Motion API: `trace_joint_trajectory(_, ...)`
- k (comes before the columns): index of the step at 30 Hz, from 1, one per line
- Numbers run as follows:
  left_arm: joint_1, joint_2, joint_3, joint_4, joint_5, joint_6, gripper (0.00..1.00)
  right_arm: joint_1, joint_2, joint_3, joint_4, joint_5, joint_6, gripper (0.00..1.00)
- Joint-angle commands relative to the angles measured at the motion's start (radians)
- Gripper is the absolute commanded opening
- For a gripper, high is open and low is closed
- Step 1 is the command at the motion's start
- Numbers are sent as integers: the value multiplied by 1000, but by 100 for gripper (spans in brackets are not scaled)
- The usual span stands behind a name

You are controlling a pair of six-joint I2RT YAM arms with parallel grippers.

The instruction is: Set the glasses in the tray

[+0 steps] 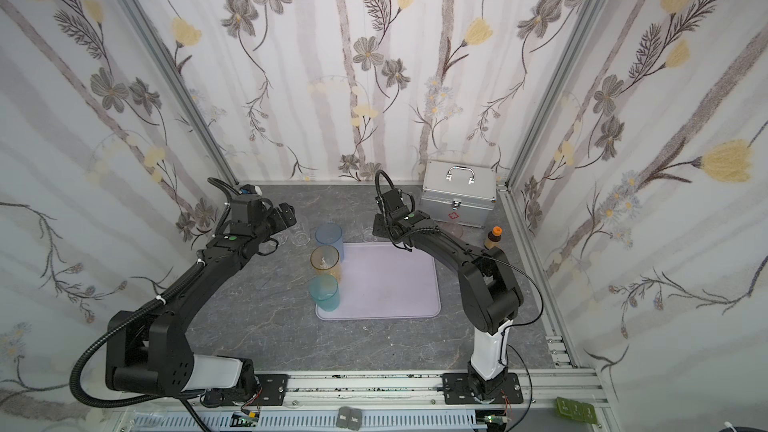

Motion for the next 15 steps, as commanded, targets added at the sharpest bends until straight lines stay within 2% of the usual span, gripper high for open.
trace_joint_trajectory(1, 49, 73, 70, 10, 77, 25, 91, 3, -48, -59, 78, -9, 19, 37)
trace_joint_trajectory(5, 83, 163, 143, -18, 96, 35, 87, 4, -86, -117, 100, -18, 23, 37)
trace_joint_trajectory(8, 98, 194, 144, -51, 80, 39, 87, 3, -101, -149, 109, -20, 23, 37)
trace_joint_trajectory(15, 111, 134, 45, -55, 68, 17, 87, 9, -100, -188, 140, -46, 24, 38)
